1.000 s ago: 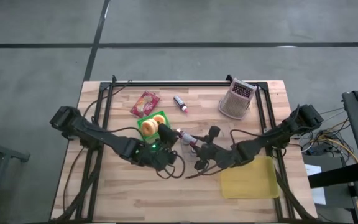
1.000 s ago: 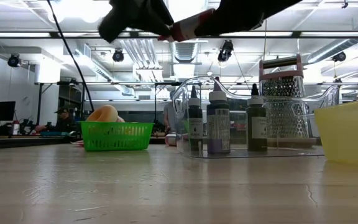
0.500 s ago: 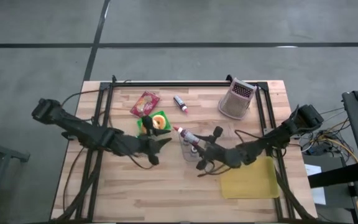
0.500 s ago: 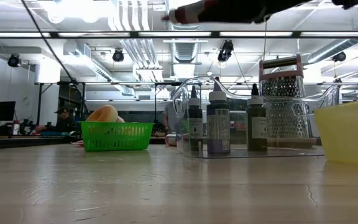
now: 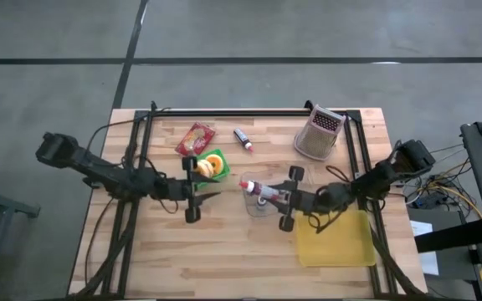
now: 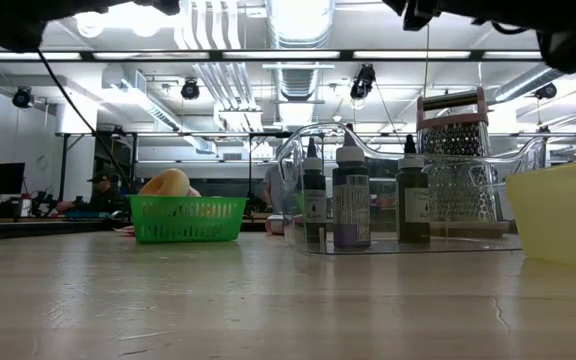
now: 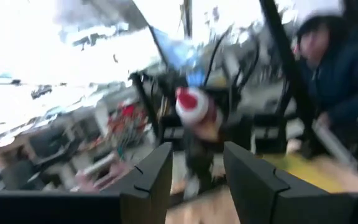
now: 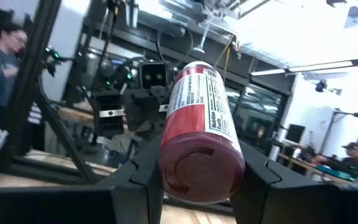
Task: Pick & Place Food Item
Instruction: Put the red food coloring bottle into the transparent bin
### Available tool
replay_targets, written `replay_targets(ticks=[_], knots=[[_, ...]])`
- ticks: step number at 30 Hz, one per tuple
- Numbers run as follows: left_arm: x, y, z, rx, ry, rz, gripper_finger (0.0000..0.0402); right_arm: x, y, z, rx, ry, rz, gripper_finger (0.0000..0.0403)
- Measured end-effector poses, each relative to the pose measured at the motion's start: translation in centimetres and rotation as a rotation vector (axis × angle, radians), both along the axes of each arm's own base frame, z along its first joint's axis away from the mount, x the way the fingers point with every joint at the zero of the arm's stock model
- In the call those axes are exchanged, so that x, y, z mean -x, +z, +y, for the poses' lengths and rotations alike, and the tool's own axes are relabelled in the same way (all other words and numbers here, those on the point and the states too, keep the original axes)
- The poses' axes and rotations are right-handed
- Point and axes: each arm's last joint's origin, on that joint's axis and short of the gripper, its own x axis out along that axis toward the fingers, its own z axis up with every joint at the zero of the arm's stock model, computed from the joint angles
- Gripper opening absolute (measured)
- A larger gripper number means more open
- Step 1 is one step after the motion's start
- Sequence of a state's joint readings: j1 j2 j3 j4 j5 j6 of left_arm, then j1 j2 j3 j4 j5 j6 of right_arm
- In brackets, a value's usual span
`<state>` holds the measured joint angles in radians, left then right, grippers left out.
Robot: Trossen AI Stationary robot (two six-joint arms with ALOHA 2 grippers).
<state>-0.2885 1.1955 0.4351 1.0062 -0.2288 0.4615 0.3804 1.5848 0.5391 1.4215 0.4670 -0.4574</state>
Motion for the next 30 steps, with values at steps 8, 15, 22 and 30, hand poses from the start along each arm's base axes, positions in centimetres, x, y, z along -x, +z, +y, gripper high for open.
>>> replay_targets(ticks=[8, 15, 22, 30], knots=[[-3.7, 0.1, 0.9, 0.046, -0.054, -0.085, 0.0145, -0.3, 0.1, -0.8, -0.002, 0.05, -0.024, 0.0123], [-6.8, 1.5, 0.7, 0.045, -0.082, -0.137, 0.0145, -0.2, 0.1, -0.8, -0.001, 0.053, -0.026, 0.0123], [-8.7, 1.5, 0.3, 0.035, -0.131, -0.145, 0.0145, -0.1, 0.1, -0.8, 0.004, 0.051, -0.037, 0.0123], [-9.3, 1.1, 0.8, 0.069, -0.186, -0.179, 0.0145, 0.1, 0.3, -0.8, 0.008, 0.058, -0.063, 0.0123]])
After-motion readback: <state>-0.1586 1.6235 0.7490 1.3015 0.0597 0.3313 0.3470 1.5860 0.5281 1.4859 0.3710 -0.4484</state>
